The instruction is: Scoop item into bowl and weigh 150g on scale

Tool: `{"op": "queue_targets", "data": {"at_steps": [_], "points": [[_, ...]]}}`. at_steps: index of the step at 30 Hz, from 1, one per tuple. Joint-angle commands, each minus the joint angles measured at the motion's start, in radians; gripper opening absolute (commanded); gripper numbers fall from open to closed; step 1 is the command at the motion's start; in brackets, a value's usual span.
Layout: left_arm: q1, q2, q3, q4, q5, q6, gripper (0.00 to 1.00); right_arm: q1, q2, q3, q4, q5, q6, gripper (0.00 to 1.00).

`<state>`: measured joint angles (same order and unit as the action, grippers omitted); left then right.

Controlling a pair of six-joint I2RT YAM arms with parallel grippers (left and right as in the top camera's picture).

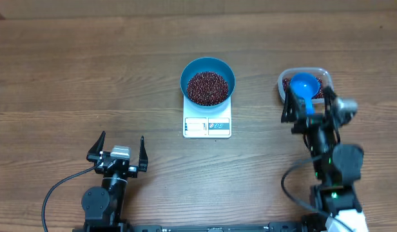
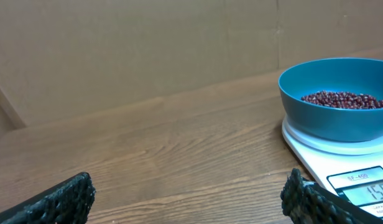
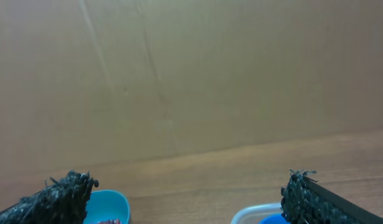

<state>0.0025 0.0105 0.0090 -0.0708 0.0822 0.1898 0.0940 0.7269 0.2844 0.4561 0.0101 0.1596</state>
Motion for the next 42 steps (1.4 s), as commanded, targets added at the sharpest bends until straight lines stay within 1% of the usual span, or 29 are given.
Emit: {"op": "queue_targets", "data": {"at_steps": [1, 7, 10, 14, 21, 30, 35, 40, 42], "points": [[0.006, -0.007, -0.004, -0.003, -0.004, -0.011, 0.99, 0.000, -0.125, -0.118, 0.034, -0.013, -0.005, 1.00], [0.006, -0.007, -0.004, -0.003, -0.004, -0.011, 1.00, -0.017, -0.290, -0.242, 0.018, -0.013, -0.005, 1.00], [0.006, -0.007, -0.004, -0.003, -0.004, -0.011, 1.00, -0.035, -0.356, -0.277, -0.013, -0.013, -0.004, 1.00], [0.006, -0.007, -0.004, -0.003, -0.004, -0.011, 1.00, -0.053, -0.435, -0.276, -0.103, -0.016, -0.005, 1.00], [0.006, -0.007, -0.004, -0.003, -0.004, -0.011, 1.00, -0.069, -0.453, -0.276, -0.131, -0.013, -0.005, 1.00], [0.006, -0.007, -0.004, -0.003, -0.004, -0.011, 1.00, -0.071, -0.460, -0.276, -0.299, -0.013, -0.005, 1.00], [0.006, -0.007, -0.004, -0.003, -0.004, -0.011, 1.00, -0.071, -0.505, -0.276, -0.384, -0.018, -0.005, 1.00], [0.006, -0.007, -0.004, -0.003, -0.004, -0.011, 1.00, -0.083, -0.614, -0.276, -0.534, -0.114, -0.111, 1.00], [0.006, -0.007, -0.004, -0.003, -0.004, -0.011, 0.99, -0.094, -0.647, -0.276, -0.533, -0.117, -0.117, 1.00]]}}
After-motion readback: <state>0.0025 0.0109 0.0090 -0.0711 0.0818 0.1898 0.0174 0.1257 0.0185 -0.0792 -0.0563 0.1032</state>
